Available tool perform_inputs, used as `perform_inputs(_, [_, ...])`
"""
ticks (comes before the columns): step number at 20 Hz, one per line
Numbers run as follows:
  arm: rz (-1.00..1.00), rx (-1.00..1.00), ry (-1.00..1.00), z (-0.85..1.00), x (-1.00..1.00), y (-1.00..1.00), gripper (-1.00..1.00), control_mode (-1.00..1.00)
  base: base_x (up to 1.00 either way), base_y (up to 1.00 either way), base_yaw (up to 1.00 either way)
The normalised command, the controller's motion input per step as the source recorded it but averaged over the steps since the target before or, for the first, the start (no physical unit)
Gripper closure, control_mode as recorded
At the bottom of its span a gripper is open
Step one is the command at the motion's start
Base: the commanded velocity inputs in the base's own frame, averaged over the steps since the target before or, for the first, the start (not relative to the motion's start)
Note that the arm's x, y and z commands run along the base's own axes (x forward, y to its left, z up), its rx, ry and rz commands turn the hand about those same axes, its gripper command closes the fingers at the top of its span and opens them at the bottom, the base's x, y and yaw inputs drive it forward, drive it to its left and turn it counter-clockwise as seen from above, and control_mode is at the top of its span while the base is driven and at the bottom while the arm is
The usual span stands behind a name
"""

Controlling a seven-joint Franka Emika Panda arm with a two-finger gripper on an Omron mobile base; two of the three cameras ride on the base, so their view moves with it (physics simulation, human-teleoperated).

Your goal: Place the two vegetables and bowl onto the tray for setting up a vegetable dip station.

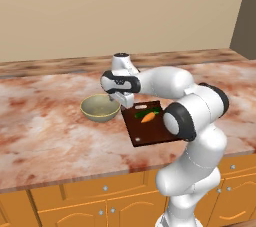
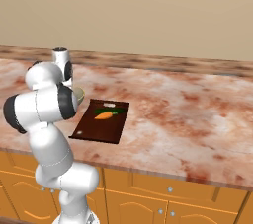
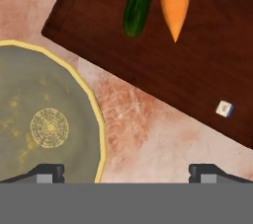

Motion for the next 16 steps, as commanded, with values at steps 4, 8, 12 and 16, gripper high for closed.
perform_inputs(4, [0.06, 0.03, -0.07, -0.21, 0.17, 0.05, -1.00, -1.00, 0.00, 0.00, 0.00])
perform_inputs(8, [0.05, 0.04, -0.04, -0.24, 0.15, 0.01, -1.00, -1.00, 0.00, 0.00, 0.00])
perform_inputs(12, [0.02, 0.04, -0.01, -0.21, 0.11, 0.06, -1.00, -1.00, 0.00, 0.00, 0.00])
perform_inputs(16, [0.00, 0.02, 0.00, -0.15, 0.12, 0.16, -1.00, -1.00, 0.00, 0.00, 0.00])
